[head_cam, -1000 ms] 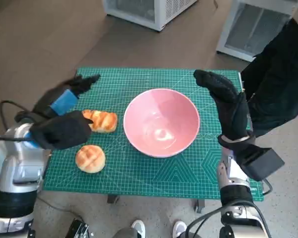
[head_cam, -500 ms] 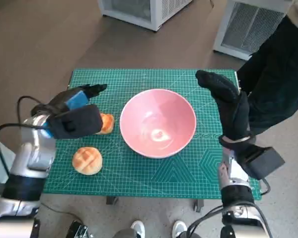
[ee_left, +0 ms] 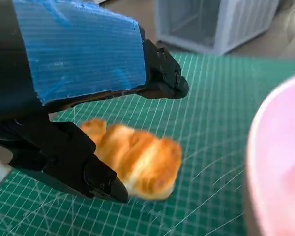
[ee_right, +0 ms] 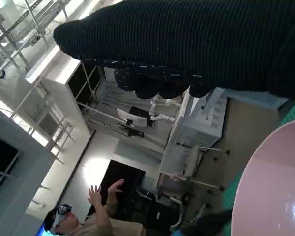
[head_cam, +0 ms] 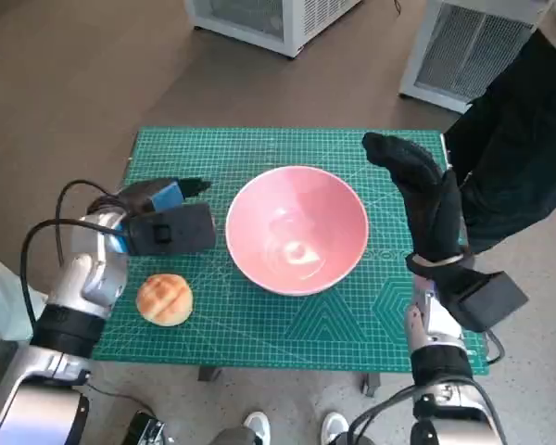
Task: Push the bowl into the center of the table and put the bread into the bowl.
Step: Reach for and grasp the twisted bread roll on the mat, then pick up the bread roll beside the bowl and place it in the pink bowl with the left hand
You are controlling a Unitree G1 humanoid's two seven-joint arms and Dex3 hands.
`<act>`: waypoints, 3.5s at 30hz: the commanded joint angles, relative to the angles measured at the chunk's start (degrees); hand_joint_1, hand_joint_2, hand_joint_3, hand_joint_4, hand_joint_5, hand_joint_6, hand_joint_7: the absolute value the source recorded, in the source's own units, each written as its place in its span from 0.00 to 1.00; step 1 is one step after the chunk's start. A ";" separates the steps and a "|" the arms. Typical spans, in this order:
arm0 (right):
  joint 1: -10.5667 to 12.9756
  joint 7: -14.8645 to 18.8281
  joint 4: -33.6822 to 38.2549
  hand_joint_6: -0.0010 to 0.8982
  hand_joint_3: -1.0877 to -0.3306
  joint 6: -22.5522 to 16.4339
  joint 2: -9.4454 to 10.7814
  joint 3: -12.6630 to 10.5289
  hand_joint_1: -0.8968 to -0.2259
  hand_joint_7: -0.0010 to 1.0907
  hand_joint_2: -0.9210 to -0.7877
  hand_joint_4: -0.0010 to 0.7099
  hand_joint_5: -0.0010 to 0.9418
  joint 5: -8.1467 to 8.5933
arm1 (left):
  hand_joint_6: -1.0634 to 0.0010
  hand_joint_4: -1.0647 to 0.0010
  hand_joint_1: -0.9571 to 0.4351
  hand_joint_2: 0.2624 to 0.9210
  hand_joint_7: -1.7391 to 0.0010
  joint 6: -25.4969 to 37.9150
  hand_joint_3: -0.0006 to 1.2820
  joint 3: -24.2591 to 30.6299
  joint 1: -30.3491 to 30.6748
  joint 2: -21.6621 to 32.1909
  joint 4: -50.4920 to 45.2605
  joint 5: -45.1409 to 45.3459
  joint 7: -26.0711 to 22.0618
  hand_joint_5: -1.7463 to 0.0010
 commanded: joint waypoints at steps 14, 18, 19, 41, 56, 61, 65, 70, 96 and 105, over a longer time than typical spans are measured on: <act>1.08 0.29 0.16 0.02 0.38 1.08 0.14 -0.30 0.20 0.53 0.00 0.28 0.00 0.37 | 0.56 0.67 0.72 0.70 0.99 -0.97 0.00 -6.05 -7.11 -4.13 17.73 3.38 4.48 0.98; 1.06 0.48 0.14 0.02 0.39 1.11 0.15 -0.33 0.20 0.53 0.00 0.28 0.00 0.50 | 0.50 0.54 0.72 0.72 0.98 -2.27 0.01 -7.78 -8.14 -4.83 21.87 4.90 7.67 0.97; 1.09 0.50 0.05 0.02 0.39 1.12 0.16 -0.31 0.20 0.53 0.00 0.28 0.00 0.51 | 0.47 0.48 0.72 0.73 0.98 -2.64 0.01 -8.28 -8.38 -4.96 22.91 5.32 8.75 0.95; 1.42 1.60 -0.84 0.02 0.39 2.15 0.31 -0.37 0.20 0.53 0.00 0.28 0.00 1.64 | 0.30 0.17 0.69 0.92 0.42 -10.89 0.03 -10.87 -9.64 -4.62 31.20 6.91 20.83 0.42; 1.66 1.71 -1.05 0.02 0.39 2.25 0.52 -0.27 0.20 0.54 0.00 0.28 0.00 1.72 | 0.35 0.23 0.69 0.96 0.41 -10.93 0.02 -7.43 -10.35 -2.43 25.76 3.66 16.55 0.37; 1.62 1.60 -0.98 0.01 0.39 2.33 0.50 -0.22 0.20 0.54 0.00 0.28 0.00 1.66 | 0.36 0.26 0.69 0.98 0.41 -9.70 0.02 -4.38 -9.36 -0.33 17.39 1.95 14.75 0.35; 1.55 1.57 -0.86 0.01 0.39 2.41 0.49 -0.21 0.20 0.54 0.00 0.28 0.00 1.63 | 0.37 0.26 0.69 0.99 0.41 -8.71 0.01 -1.32 -6.60 1.87 6.97 0.78 14.25 0.34; 1.61 1.68 -0.88 0.01 0.39 2.55 0.50 -0.23 0.20 0.54 0.00 0.28 0.00 1.75 | 0.36 0.25 0.69 0.99 0.40 -8.35 0.01 2.50 -2.67 4.07 -6.21 0.00 14.52 0.37; 1.88 1.47 -0.70 0.01 0.38 2.37 0.68 -0.17 0.21 0.54 0.00 0.28 0.00 1.69 | 0.39 0.28 0.69 1.00 0.33 -5.77 0.02 4.35 -0.32 -3.32 -34.72 1.04 9.60 0.40; 2.42 1.59 -1.27 0.01 0.38 2.30 0.56 -0.39 0.21 0.55 0.00 0.28 0.00 2.06 | 0.39 0.23 0.69 0.99 0.36 -9.44 0.01 -0.71 -2.81 -8.07 -26.84 2.99 10.36 0.40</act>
